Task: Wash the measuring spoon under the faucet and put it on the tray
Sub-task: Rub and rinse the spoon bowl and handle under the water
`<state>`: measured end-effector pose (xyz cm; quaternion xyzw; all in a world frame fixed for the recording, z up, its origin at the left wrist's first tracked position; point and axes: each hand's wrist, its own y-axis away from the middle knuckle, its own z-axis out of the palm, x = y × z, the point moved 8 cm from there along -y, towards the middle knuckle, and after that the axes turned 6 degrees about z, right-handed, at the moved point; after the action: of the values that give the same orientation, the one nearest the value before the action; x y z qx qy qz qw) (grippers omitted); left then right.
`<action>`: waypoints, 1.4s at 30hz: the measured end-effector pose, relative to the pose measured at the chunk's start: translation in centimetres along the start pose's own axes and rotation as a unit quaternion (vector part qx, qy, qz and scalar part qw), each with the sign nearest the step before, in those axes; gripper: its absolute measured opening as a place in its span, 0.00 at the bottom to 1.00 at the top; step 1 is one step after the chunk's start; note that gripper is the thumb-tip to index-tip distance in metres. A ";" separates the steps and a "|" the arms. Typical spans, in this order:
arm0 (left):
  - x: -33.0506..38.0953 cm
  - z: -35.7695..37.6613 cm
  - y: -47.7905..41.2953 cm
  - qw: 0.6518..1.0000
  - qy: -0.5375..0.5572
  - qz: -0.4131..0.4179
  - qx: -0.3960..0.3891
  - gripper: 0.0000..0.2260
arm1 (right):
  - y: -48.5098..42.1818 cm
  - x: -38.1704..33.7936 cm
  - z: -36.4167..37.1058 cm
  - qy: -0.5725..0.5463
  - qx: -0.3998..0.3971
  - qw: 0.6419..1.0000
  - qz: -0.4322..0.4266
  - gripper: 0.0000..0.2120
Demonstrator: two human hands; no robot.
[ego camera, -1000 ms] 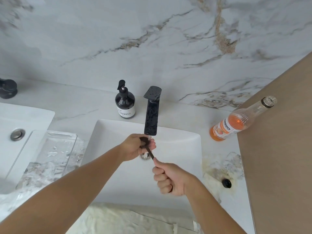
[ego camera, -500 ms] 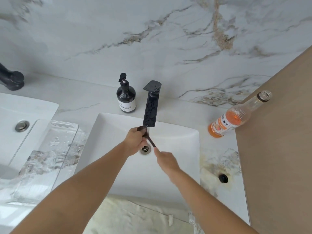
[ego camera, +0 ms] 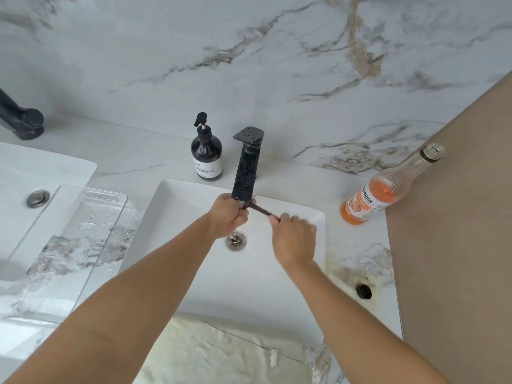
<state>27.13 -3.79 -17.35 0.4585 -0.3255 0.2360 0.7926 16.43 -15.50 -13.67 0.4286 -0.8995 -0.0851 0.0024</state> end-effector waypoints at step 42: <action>0.6 -0.3 1.4 0.863 -0.488 0.124 -0.041 0.13 | -3.2 -4.6 1.5 -0.690 -0.203 0.677 0.155 0.17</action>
<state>26.71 -2.79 -16.19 0.4378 -0.7345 0.0649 0.5144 21.71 -13.69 -15.32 0.0917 -0.6600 -0.5355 -0.5188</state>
